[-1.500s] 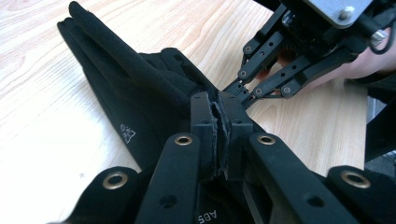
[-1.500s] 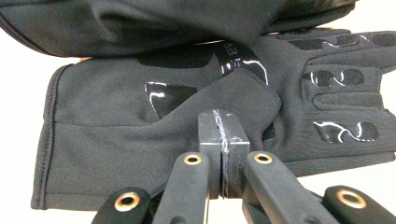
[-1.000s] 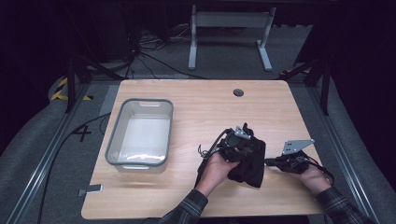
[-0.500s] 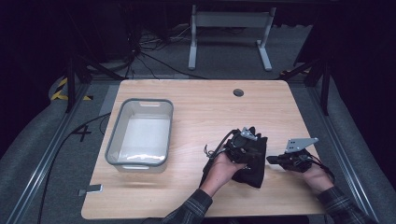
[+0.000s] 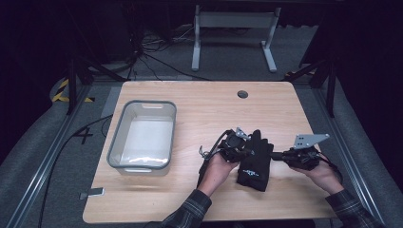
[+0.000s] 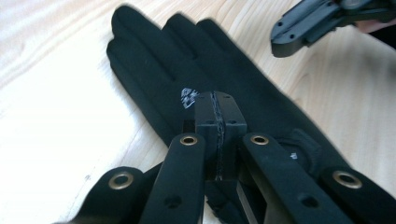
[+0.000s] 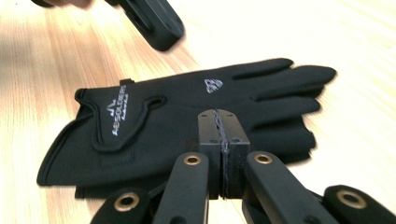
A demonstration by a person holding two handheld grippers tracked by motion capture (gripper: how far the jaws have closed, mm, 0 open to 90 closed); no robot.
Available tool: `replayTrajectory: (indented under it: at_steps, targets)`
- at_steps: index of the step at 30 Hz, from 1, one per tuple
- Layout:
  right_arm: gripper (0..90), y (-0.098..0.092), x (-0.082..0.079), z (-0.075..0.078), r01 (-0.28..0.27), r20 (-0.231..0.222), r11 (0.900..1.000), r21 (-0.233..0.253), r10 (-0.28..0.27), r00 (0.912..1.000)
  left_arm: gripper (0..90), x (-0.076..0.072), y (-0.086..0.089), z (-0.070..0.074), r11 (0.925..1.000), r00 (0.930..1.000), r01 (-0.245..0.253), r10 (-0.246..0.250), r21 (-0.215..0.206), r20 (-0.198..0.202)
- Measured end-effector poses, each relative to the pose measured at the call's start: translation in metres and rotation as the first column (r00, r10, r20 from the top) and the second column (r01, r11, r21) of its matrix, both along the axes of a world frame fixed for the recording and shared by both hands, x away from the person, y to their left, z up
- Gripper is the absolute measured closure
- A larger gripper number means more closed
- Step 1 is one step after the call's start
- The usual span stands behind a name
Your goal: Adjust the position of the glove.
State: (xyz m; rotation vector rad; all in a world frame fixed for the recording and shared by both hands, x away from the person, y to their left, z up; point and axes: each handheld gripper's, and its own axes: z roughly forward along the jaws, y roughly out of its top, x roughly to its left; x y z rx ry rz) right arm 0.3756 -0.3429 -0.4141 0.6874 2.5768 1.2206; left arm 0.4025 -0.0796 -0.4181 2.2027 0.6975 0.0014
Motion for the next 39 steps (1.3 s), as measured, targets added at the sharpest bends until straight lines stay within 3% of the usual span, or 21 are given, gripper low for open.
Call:
replayTrajectory:
  at_steps: [4, 11, 21, 27, 30, 39]
  targets:
    - [90.0, 0.014, 0.003, -0.007, -0.016, -0.015, 1.0, -0.015, 0.016, 0.9998, 89.7, 0.003, -0.007, -0.014, 0.9997, 0.9999, -0.003, 0.003, 0.025, -0.015]
    - [90.0, 0.017, 0.008, -0.027, -0.012, -0.031, 0.992, -0.125, 0.008, 0.9995, 89.7, 0.001, -0.02, -0.034, 0.9982, 0.9989, 0.011, -0.009, 0.058, -0.046]
    - [90.0, 0.019, 0.004, -0.033, -0.048, -0.071, 0.993, -0.106, 0.04, 0.9967, 89.7, 0.003, -0.02, -0.033, 0.9968, 0.9993, 0.016, -0.013, 0.079, -0.034]
    - [90.0, 0.031, -0.003, -0.034, -0.091, -0.084, 0.991, -0.099, 0.083, 0.993, 89.7, 0.005, -0.014, -0.031, 0.9954, 0.9991, 0.011, -0.007, 0.095, -0.042]
    - [90.0, 0.045, -0.008, -0.035, -0.138, -0.083, 0.986, -0.097, 0.13, 0.988, 89.7, 0.007, -0.009, -0.031, 0.9947, 0.9993, 0.004, 0.0, 0.103, -0.037]
    - [90.0, 0.068, -0.012, -0.037, -0.189, -0.08, 0.977, -0.096, 0.181, 0.9802, 89.7, 0.008, -0.004, -0.029, 0.9916, 0.9998, -0.003, 0.006, 0.13, -0.02]
